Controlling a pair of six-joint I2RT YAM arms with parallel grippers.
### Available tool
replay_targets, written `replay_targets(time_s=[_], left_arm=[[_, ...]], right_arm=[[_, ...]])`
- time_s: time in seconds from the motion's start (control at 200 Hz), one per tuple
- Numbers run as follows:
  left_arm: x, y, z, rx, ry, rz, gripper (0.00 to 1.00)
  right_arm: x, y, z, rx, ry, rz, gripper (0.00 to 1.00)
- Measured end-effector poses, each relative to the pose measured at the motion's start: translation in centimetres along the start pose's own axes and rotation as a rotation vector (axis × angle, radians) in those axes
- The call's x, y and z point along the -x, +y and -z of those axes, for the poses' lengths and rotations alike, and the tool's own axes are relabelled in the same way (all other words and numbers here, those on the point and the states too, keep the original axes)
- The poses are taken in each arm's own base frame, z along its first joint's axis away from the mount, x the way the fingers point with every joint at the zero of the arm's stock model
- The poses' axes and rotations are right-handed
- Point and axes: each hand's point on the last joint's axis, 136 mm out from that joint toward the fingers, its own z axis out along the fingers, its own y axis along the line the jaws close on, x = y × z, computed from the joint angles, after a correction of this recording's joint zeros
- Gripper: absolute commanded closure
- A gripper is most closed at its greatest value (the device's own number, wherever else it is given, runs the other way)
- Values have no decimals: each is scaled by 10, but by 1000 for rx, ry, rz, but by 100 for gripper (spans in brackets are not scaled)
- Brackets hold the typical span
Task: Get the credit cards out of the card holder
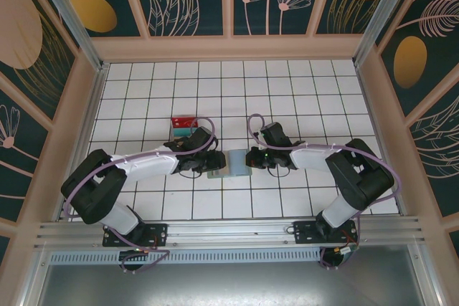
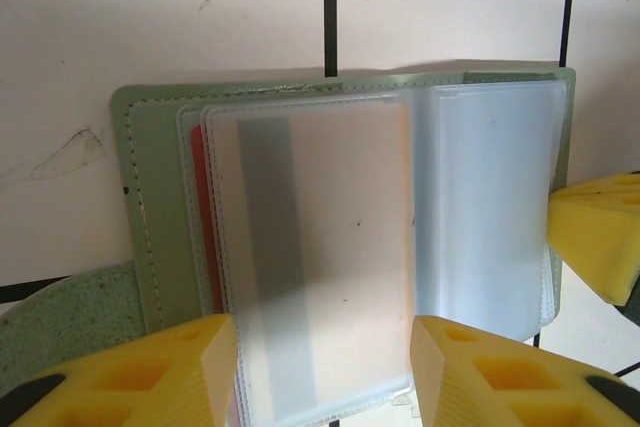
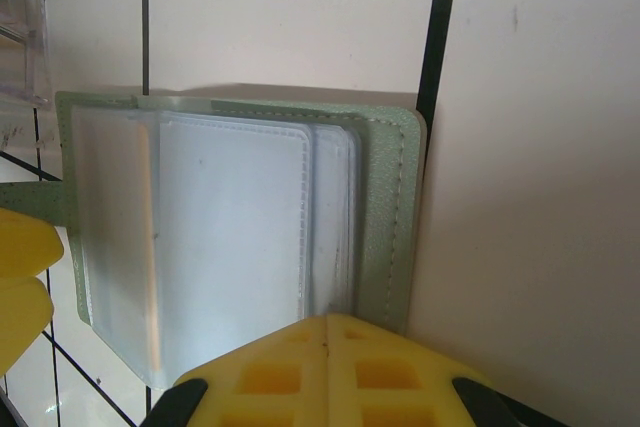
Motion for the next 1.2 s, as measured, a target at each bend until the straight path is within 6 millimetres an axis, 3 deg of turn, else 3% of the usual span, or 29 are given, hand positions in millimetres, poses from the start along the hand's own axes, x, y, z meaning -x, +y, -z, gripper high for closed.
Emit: replay_targets(time_s=[0.475, 0.636, 1.036, 1.201], left_arm=[[-7, 4, -9, 7, 39, -3, 47], [-7, -12, -9, -68, 53, -20, 39], [-8, -28, -10, -141, 78, -38, 38], [-2, -47, -5, -204, 71, -56, 45]], right_arm=[[0, 0, 0, 1, -1, -7, 100], [0, 0, 0, 1, -1, -11, 100], [0, 0, 0, 1, -1, -14, 100], [0, 0, 0, 1, -1, -14, 100]])
